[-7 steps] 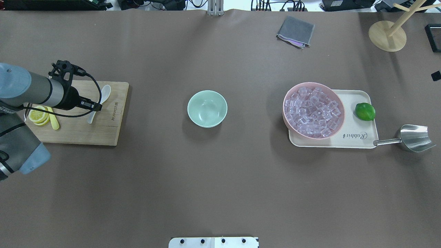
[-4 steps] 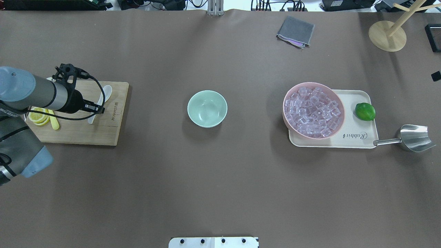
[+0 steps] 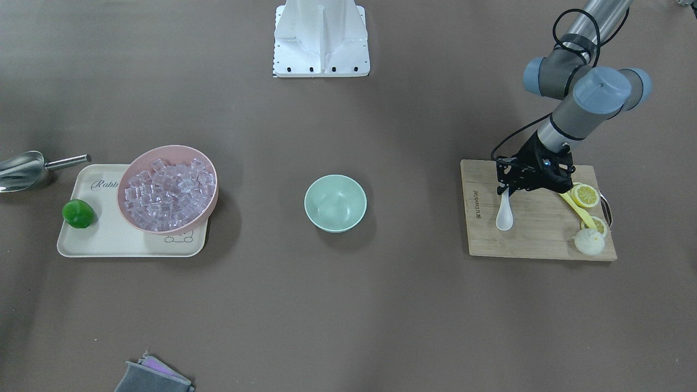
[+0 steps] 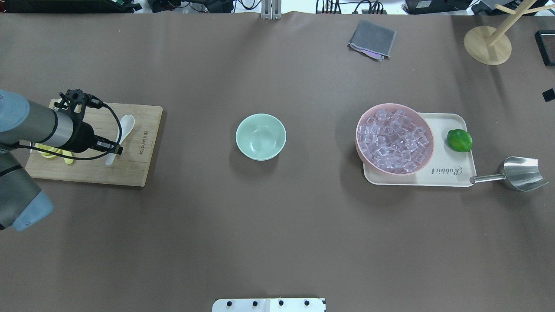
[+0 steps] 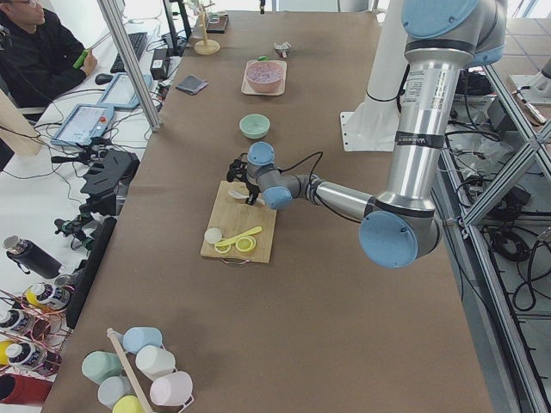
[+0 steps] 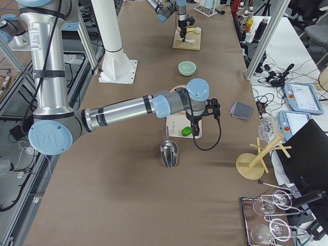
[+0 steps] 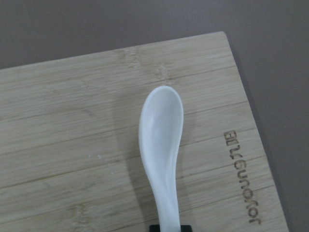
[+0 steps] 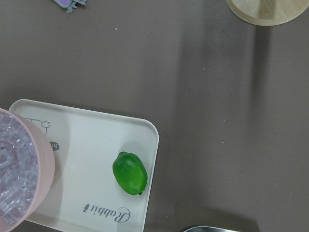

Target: Put spoon and ice into bowl

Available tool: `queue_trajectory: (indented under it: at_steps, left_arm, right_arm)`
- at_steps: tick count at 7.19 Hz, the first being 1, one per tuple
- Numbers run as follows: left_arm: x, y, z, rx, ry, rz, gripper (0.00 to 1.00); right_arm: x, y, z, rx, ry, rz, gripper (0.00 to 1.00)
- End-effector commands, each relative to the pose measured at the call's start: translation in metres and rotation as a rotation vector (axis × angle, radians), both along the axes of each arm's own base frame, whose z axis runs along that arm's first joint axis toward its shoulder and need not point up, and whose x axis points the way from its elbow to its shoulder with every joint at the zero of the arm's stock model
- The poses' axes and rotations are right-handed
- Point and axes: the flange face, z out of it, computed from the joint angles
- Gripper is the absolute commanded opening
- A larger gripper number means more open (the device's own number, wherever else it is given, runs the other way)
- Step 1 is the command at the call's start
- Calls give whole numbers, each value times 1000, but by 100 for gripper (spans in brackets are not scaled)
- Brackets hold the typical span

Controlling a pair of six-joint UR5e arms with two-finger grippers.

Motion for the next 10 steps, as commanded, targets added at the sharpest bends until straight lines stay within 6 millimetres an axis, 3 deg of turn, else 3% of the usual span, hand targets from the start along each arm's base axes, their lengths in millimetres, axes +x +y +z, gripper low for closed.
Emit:
queue_trajectory:
  at_steps: [1, 2, 3, 6, 7, 8, 10]
  left_arm:
    - [-54, -18, -43, -32, 95, 13, 0]
    - [-75, -30, -66, -32, 140, 8, 0]
    - [-77, -39, -81, -21, 154, -3, 0]
    - [-63, -64, -138, -67, 179, -47, 0]
    - [-61, -66, -143, -72, 185, -53, 0]
    - [-61, -67, -142, -72, 183, -56, 0]
    - [-61, -68, -146, -66, 185, -54, 0]
  right_arm:
    - [-13, -1, -34, -1, -19, 24, 100]
    - [-42, -4, -63, -24, -34, 25, 100]
    - [-81, -14, -95, -47, -36, 30, 100]
    - [-215, 3, -163, 58, 12, 63, 100]
    - [-239, 14, -172, -44, -26, 148, 100]
    - [-248, 25, -183, -163, -52, 248, 100]
    - [-261, 34, -165, -392, -12, 482, 99]
